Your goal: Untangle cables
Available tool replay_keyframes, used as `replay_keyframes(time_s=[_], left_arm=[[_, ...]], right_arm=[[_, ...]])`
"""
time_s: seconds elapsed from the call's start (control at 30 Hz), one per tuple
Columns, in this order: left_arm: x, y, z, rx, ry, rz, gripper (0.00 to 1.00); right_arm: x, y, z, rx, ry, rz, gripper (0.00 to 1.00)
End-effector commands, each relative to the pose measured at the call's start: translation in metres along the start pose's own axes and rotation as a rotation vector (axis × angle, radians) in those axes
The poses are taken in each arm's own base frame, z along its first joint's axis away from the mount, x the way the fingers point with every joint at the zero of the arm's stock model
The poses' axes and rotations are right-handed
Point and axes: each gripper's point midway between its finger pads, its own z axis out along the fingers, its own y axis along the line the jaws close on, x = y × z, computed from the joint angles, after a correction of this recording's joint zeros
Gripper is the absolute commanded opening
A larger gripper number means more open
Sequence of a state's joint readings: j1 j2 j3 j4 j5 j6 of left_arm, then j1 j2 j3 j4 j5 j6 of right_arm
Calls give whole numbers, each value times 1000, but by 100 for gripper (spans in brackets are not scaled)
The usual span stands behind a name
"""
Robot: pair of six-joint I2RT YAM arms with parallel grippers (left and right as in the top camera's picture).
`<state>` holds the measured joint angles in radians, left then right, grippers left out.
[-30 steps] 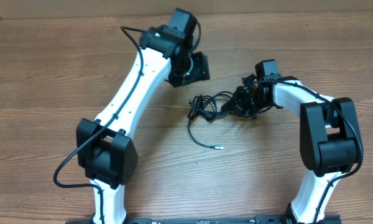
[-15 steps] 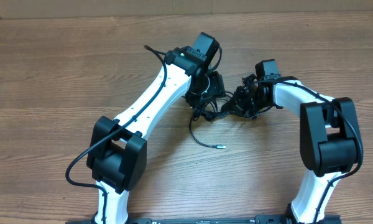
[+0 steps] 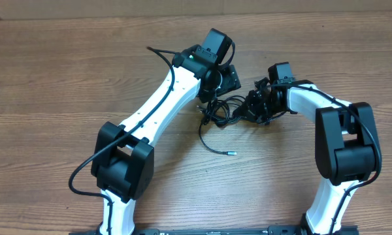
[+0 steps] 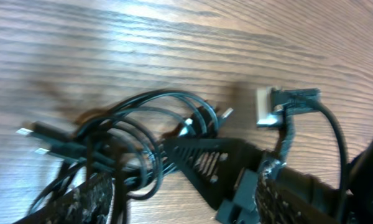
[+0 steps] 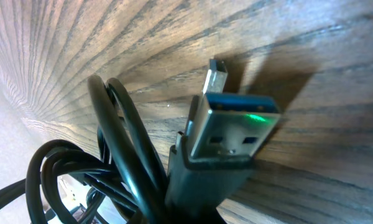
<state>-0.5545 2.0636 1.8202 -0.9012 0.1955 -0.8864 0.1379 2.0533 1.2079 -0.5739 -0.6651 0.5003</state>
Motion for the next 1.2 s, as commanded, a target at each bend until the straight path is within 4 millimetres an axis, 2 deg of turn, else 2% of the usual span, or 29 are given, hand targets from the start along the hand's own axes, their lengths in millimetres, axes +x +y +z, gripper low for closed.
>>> replay_keyframes(time_s=[0.0,0.07,0.2,0.3,0.47,0.57,0.63,0.8,1.03,1.17], left_arm=[[-14,-9,-15,-4,-60,34,77],[-8,-12,-14,-1,-46,41,79],[1,-26,-13,49,-16,36,75],[2,-34,-13,78,-16,30,75],[14,-14,-1,-22,8,27,76],[26,-4,21,-77,52,31,76],[31,3,35,-108,78,30,80],[33,21,61,-166,108,12,81],[29,42,71,-247,99,2,80],[26,54,74,-300,79,6,70]], right_arm=[[-2,-8,1,19,-10,9,4],[-2,-8,1,18,-12,7,4],[-2,-8,1,19,-9,10,4],[-1,-8,1,19,-8,11,4],[-1,-8,1,19,-8,11,4],[-1,-8,1,19,-8,10,4],[-1,-8,1,19,-8,11,4],[-1,-8,1,19,-8,10,4],[-1,-8,1,20,-8,10,4],[-1,-9,1,21,-6,12,4]])
